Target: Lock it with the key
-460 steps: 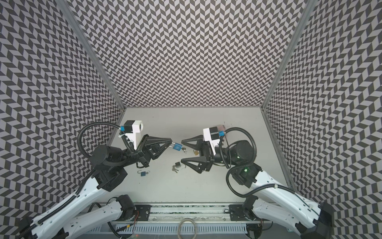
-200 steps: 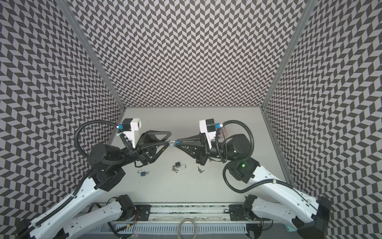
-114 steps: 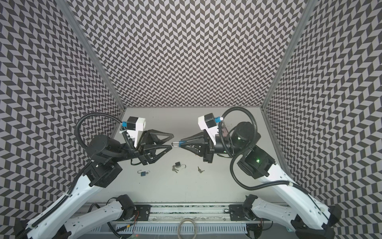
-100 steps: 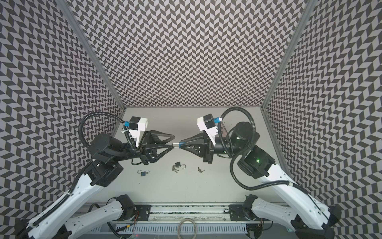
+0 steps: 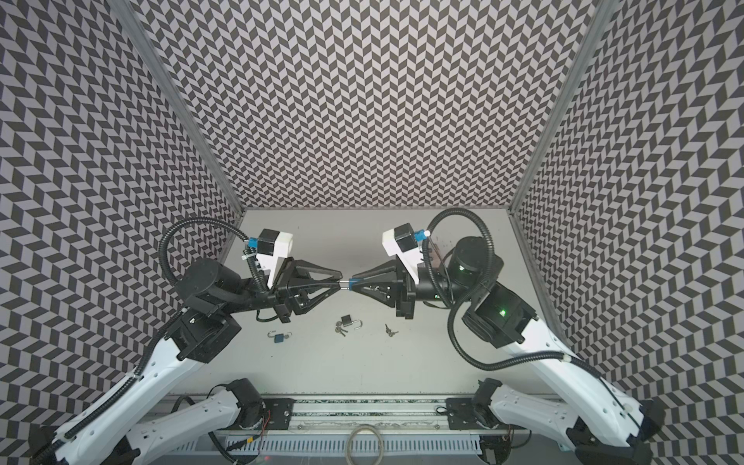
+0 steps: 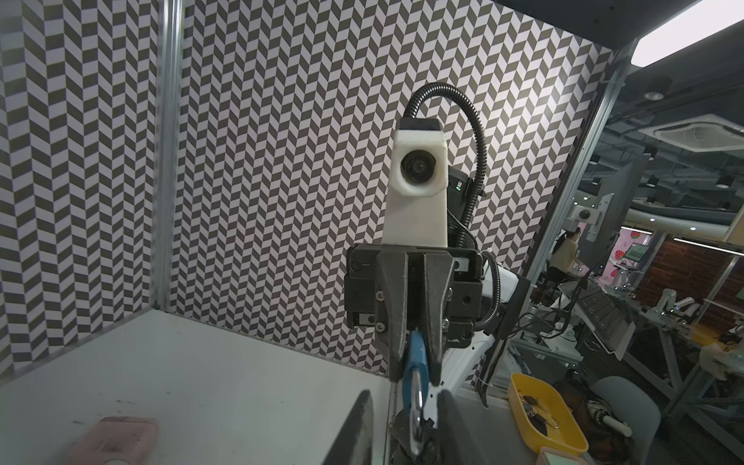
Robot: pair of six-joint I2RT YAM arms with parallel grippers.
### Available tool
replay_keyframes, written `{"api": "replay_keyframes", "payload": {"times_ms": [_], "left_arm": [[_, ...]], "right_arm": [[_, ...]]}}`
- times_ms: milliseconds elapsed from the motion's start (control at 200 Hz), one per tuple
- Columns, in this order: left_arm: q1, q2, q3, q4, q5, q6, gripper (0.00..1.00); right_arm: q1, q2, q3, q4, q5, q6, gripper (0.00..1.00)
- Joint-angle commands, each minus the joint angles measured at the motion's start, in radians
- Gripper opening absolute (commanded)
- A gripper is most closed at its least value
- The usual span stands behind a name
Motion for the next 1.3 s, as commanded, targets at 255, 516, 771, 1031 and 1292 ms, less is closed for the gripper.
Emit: {"api": "replay_keyframes", "payload": {"times_ms": [255,516,771,1031,1292], "left_arm": [[0.003,-0.013,0.047,-0.069,0.045,0.054,0.00],[0.003,-0.010,0.087,-0.149,0.073,0.123,0.00],[0.002,0.003,0.153,-0.278,0.099,0.212,0.00],[-0.002,0.023,0.211,-0.409,0.114,0.301,0.00],[-0.017,0.029,0.196,-0.345,0.115,0.271,0.00]], "right_arm": [[-0.007,0.005,0.073,-0.058,-0.006,-0.062,0.00],[-0.010,0.033,0.147,-0.175,-0.031,-0.124,0.00],[-0.010,0.084,0.254,-0.345,-0.034,-0.200,0.00],[-0.010,0.114,0.313,-0.424,-0.033,-0.225,0.00],[-0.006,0.122,0.301,-0.379,-0.038,-0.212,0.00]]}}
